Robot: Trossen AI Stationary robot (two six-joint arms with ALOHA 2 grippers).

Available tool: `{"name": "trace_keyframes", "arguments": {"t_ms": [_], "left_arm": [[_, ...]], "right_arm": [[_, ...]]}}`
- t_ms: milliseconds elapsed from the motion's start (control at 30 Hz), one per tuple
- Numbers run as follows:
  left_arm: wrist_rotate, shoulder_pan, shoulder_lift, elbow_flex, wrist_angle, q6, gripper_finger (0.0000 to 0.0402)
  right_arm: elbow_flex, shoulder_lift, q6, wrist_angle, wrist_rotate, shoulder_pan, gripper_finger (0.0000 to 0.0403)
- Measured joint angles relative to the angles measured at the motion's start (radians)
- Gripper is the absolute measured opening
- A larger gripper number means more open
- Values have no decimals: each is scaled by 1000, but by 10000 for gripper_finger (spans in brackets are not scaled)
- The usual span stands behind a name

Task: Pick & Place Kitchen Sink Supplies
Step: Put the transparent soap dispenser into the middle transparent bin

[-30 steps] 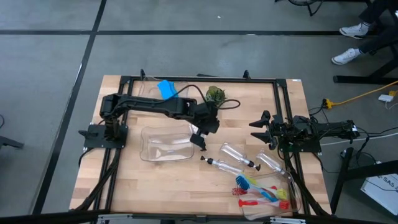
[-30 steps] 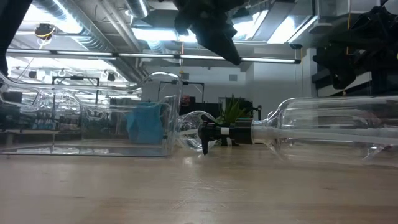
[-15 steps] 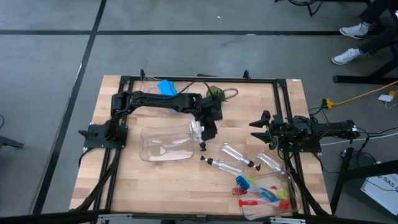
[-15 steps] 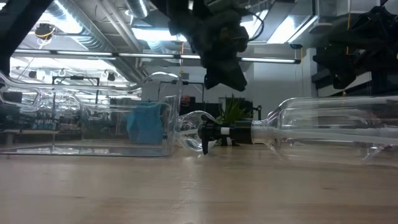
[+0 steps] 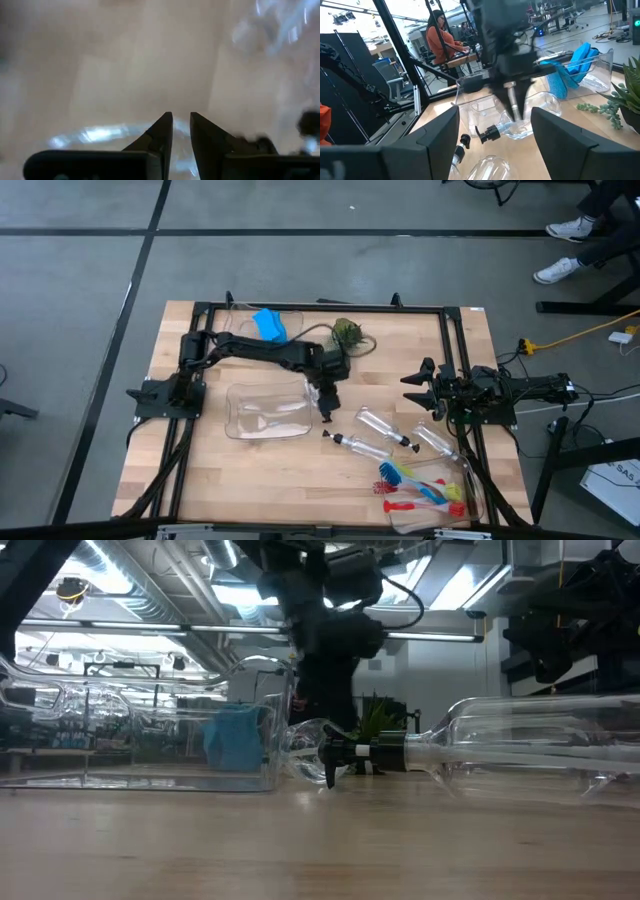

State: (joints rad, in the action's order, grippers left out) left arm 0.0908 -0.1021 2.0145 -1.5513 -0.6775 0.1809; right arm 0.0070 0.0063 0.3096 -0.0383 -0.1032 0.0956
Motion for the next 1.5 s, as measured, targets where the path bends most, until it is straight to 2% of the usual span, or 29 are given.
{"name": "trace_keyframes", "arguments": {"t_ms": [200,367,533,833,933,1133,1200,1333,1500], "left_arm": [[-68,42,-78,137,120,53,60],[-73,55,-153,265,220,105,60],[-80,67,-223,368,234,142,60],[-160,87,-370,474,229,173,60],[-149,96,-403,501,211,75,60],[-120,132,-420,501,163,-422,60],[-120,141,-420,501,199,-521,60],[-119,136,-380,460,254,-541,64],[-119,94,-302,319,182,-422,72]], "right_arm": [[0,0,0,0,0,0,245],[0,0,0,0,0,0,245],[0,0,0,0,0,0,245],[0,0,0,0,0,0,245],[0,0,0,0,0,0,245],[0,0,0,0,0,0,245],[0,0,0,0,0,0,245],[0,0,0,0,0,0,245],[0,0,0,0,0,0,245]]}}
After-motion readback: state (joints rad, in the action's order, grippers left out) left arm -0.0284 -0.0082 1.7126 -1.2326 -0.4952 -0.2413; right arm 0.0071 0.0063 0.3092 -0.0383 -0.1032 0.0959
